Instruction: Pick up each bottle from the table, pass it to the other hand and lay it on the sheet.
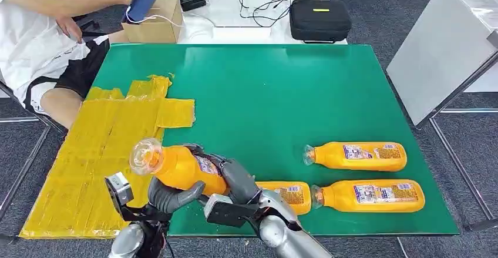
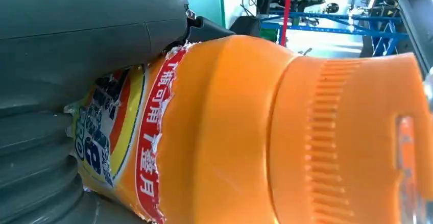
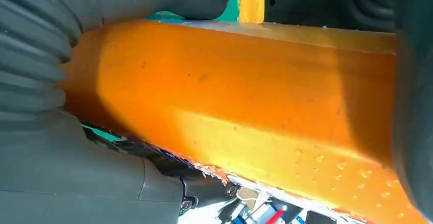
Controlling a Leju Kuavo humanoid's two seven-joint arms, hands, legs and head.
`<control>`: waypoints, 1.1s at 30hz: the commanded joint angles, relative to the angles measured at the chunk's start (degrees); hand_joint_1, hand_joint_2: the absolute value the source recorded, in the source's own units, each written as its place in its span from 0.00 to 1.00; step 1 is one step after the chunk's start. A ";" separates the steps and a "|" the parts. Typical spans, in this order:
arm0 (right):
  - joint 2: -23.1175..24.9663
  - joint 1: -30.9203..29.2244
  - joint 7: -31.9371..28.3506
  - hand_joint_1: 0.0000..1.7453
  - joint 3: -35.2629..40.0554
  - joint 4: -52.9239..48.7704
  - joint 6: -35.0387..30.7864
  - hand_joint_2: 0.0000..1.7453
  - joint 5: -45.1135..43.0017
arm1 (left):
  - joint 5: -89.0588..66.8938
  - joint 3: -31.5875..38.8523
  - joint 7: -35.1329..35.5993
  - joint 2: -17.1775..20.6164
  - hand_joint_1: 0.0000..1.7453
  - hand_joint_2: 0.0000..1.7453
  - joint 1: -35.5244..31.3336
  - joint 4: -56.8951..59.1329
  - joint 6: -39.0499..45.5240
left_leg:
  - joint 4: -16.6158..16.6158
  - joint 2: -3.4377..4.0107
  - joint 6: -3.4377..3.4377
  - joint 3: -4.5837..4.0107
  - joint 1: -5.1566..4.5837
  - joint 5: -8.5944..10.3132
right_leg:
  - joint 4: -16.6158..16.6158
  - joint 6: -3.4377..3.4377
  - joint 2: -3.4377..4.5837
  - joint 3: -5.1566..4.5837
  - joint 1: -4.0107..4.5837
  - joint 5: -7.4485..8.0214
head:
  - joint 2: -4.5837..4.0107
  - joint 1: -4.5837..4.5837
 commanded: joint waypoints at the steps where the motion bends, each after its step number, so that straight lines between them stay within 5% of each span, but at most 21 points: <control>1: -0.77 -1.31 0.26 1.00 2.06 3.53 0.48 1.00 -0.28 | 0.52 -1.77 -0.62 -0.13 1.00 1.00 -2.40 2.17 -1.43 | 0.01 0.06 -0.08 0.18 0.05 -0.07 | -0.06 -0.01 -0.08 0.25 0.06 -0.07 | 0.00 0.00; 8: -1.64 -0.27 -0.37 1.00 -3.29 0.07 -1.75 1.00 -3.37 | 1.17 -2.25 -0.89 -0.29 1.00 1.00 -2.27 1.57 -2.16 | -0.01 -0.03 -0.04 0.09 0.01 -0.02 | -0.04 0.00 -0.11 0.13 0.02 -0.05 | 0.00 0.00; 9: -1.63 0.27 -1.28 0.78 -4.79 -1.20 -2.28 1.00 -4.80 | 0.56 -2.88 -1.04 -0.05 1.00 1.00 -2.37 1.22 -2.19 | 0.02 -0.04 -0.06 0.12 0.03 -0.05 | -0.04 0.00 -0.17 0.20 0.04 -0.08 | 0.00 0.00; 10: -1.69 1.02 -2.29 0.06 -6.17 -2.97 -2.66 1.00 -6.17 | -0.01 -3.29 -1.19 0.06 1.00 1.00 -2.42 0.92 -1.93 | 0.03 -0.08 -0.05 0.07 0.03 -0.03 | -0.03 0.01 -0.18 0.15 0.04 -0.07 | 0.00 0.00; 11: -2.09 2.13 -3.16 0.00 -7.87 -5.67 -2.74 1.00 -8.06 | -0.67 -3.69 -1.41 0.24 1.00 1.00 -2.47 0.49 -1.28 | 0.03 -0.09 -0.04 0.06 0.02 -0.02 | -0.02 0.01 -0.19 0.12 0.03 -0.07 | 0.00 0.00; 22: -3.52 10.27 -6.07 0.00 -16.22 -23.25 -2.16 1.00 -19.06 | -13.18 -4.23 -0.63 5.08 1.00 1.00 -4.08 -5.79 10.83 | 0.07 0.00 -0.08 0.05 0.03 -0.08 | 0.02 -0.02 -0.10 0.14 0.04 -0.09 | 0.00 0.00; 25: -4.67 12.06 -6.40 0.00 -17.60 -28.60 -3.69 1.00 -17.67 | -33.02 -3.36 3.01 7.57 1.00 1.00 -6.77 -5.14 24.73 | 0.04 -0.06 -0.09 0.01 0.02 -0.03 | 0.02 -0.03 -0.16 0.10 0.03 -0.08 | 0.00 0.00; 28: -5.34 14.40 -7.03 0.00 -19.81 -32.87 -6.13 1.00 -14.74 | -55.06 -0.55 10.44 5.97 1.00 1.00 -9.60 -2.58 39.49 | 0.03 -0.17 -0.05 -0.06 0.04 0.03 | 0.01 -0.01 -0.23 0.00 0.02 -0.04 | 0.00 0.00; 33: -5.26 14.38 -7.11 0.00 -19.90 -32.52 -6.09 1.00 -14.60 | -55.66 -1.08 11.07 5.58 1.00 1.00 -9.66 -2.58 39.42 | 0.01 -0.06 -0.05 0.06 0.03 -0.02 | -0.02 0.01 -0.16 0.13 0.03 -0.07 | 0.00 0.00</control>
